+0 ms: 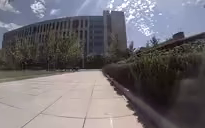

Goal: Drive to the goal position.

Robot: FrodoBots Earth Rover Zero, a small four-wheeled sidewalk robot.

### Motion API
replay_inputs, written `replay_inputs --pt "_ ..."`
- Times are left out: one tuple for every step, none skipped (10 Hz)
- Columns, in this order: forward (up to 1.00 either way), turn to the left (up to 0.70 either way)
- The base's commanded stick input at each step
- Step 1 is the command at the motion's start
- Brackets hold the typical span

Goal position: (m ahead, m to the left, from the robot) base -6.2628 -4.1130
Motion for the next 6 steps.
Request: replay_inputs --pt "0.0 0.0" --pt "0.0 0.0" --pt "0.0 0.0" --pt "0.0 0.0" --pt "0.7 0.0" --pt "0.7 0.0"
